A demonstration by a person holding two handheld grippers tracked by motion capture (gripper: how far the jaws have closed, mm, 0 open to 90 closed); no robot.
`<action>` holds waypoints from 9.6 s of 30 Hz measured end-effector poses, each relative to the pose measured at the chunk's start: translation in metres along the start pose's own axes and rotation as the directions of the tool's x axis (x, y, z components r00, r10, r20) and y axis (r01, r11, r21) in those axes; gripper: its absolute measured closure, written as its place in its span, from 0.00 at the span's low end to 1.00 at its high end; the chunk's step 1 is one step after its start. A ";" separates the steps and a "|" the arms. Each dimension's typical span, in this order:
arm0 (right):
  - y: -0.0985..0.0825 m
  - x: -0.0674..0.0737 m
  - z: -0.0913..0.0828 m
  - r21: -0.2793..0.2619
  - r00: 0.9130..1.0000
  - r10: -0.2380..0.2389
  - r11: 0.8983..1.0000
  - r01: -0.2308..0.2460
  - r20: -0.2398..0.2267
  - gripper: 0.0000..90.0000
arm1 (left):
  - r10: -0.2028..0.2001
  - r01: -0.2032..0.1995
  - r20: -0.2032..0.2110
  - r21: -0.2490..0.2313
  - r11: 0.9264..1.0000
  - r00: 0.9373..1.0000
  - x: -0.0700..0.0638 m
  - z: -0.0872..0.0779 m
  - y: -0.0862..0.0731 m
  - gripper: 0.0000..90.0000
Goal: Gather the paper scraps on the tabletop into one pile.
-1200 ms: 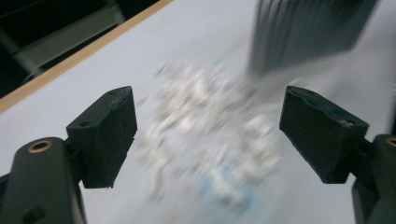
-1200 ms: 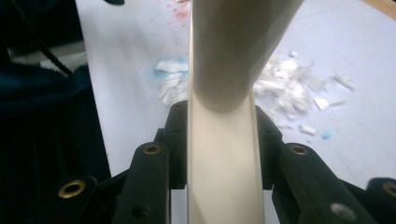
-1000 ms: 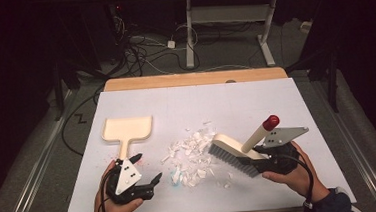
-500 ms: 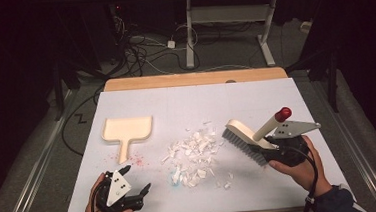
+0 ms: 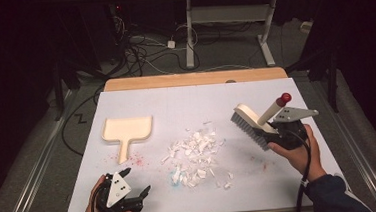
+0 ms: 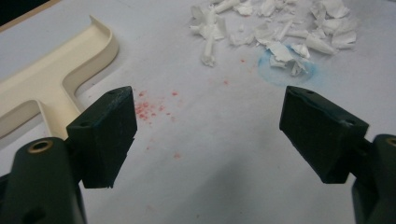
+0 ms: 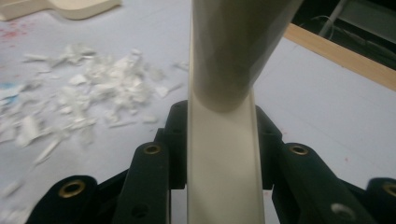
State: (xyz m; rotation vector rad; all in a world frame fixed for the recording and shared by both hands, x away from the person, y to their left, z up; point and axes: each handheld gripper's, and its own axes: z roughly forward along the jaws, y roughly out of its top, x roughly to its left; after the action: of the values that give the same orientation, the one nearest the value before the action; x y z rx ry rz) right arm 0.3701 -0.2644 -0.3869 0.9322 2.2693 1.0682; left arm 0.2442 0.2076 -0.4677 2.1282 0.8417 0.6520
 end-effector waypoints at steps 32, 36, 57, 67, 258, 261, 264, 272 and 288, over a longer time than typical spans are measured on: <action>0.045 0.072 0.145 0.088 0.931 -0.364 0.927 0.365 -0.028 0.76 | 0.015 -0.016 0.019 0.035 0.999 1.000 -0.008 -0.004 -0.008 0.20; 0.038 0.083 0.135 0.063 0.919 -0.389 0.917 0.393 -0.064 0.76 | 0.021 -0.022 0.025 0.039 0.999 0.999 -0.009 -0.006 -0.009 0.20; 0.023 0.080 0.064 -0.070 0.904 -0.392 0.920 0.386 -0.171 0.76 | 0.029 -0.031 0.041 0.037 0.999 0.999 -0.013 -0.007 -0.008 0.20; 0.048 0.059 0.092 -0.040 0.946 -0.313 0.950 0.311 -0.084 0.76 | 0.025 -0.027 0.042 0.041 0.999 0.999 -0.012 -0.006 -0.009 0.20; -0.013 0.107 0.006 -0.030 0.879 -0.271 0.959 0.283 -0.393 0.76 | 0.080 -0.088 0.120 0.068 0.994 0.990 -0.021 0.001 -0.006 0.20; -0.010 0.107 -0.006 -0.062 0.879 -0.281 0.958 0.279 -0.385 0.76 | 0.078 -0.086 0.118 0.068 0.994 0.990 -0.020 0.000 -0.006 0.20; -0.006 0.109 -0.017 -0.104 0.882 -0.279 0.960 0.259 -0.381 0.76 | 0.078 -0.086 0.111 0.069 0.994 0.991 -0.020 0.000 -0.006 0.20; -0.001 0.137 -0.004 -0.155 0.846 -0.262 0.965 0.213 -0.465 0.76 | 0.048 -0.050 0.066 0.025 0.998 0.997 -0.015 -0.006 -0.005 0.20; 0.004 0.166 0.066 -0.099 0.854 -0.234 0.972 0.212 -0.464 0.76 | 0.015 -0.015 0.046 -0.009 1.000 0.999 -0.010 -0.012 -0.008 0.20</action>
State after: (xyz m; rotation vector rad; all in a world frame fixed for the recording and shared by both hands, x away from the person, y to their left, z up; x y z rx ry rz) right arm 0.3040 -0.1084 -0.4421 0.3926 2.6460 1.3460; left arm 0.2273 0.2097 -0.4687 2.1357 0.7976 0.6114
